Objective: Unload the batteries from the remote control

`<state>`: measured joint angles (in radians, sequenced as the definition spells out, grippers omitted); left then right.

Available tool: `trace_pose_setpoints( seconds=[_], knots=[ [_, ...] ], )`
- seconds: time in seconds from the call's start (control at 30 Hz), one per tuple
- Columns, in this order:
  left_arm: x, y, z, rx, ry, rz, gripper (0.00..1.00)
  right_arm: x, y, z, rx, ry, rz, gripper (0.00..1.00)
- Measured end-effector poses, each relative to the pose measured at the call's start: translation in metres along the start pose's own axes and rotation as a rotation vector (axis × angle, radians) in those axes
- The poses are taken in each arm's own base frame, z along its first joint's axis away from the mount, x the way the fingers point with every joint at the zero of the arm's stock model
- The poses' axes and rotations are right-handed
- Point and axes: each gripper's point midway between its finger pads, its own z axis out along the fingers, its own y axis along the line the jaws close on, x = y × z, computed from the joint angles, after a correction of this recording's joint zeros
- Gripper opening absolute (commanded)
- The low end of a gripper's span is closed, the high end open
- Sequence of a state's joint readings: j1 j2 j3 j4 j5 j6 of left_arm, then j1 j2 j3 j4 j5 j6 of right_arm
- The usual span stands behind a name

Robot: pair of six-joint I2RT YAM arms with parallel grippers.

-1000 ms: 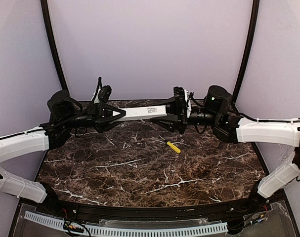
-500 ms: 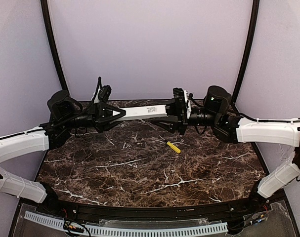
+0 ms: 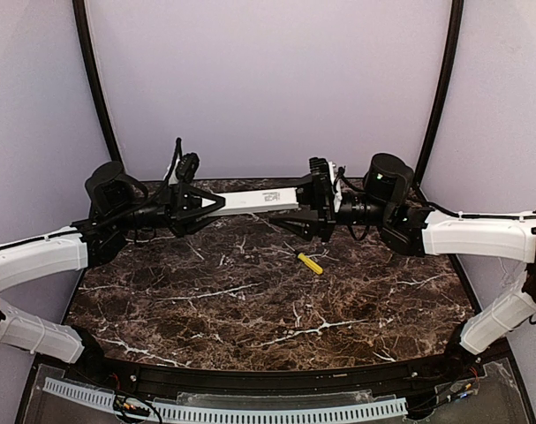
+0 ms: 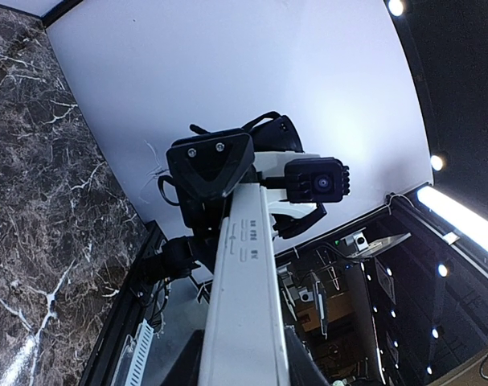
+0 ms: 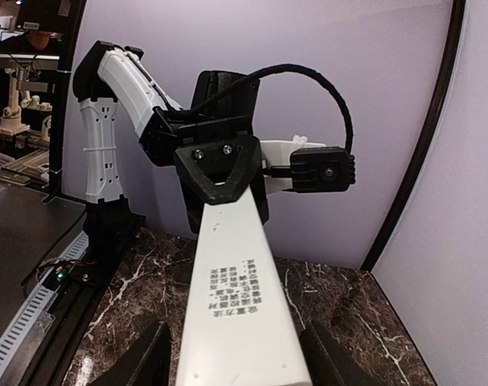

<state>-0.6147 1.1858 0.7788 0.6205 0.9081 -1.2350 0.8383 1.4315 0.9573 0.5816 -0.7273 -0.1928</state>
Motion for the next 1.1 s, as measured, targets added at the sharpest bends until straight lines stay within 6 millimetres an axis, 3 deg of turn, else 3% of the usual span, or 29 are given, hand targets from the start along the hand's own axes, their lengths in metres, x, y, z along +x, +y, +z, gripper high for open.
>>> trace_pose_setpoints(
  seconds=[0.1, 0.67, 0.8, 1.1],
  knots=[
    [0.000, 0.002, 0.001, -0.003, 0.002, -0.005, 0.00, 0.000, 0.000, 0.000, -0.002, -0.001, 0.000, 0.53],
    [0.000, 0.004, 0.001, 0.000, 0.005, -0.014, 0.00, 0.003, 0.001, 0.001, -0.013, 0.002, 0.002, 0.09],
    [0.001, 0.005, 0.001, 0.000, 0.004, -0.017, 0.11, 0.004, 0.002, 0.001, -0.014, 0.005, 0.004, 0.00],
    [0.003, 0.015, 0.000, -0.012, -0.007, -0.026, 0.43, 0.013, 0.003, 0.000, -0.010, 0.025, 0.029, 0.00]
  ],
)
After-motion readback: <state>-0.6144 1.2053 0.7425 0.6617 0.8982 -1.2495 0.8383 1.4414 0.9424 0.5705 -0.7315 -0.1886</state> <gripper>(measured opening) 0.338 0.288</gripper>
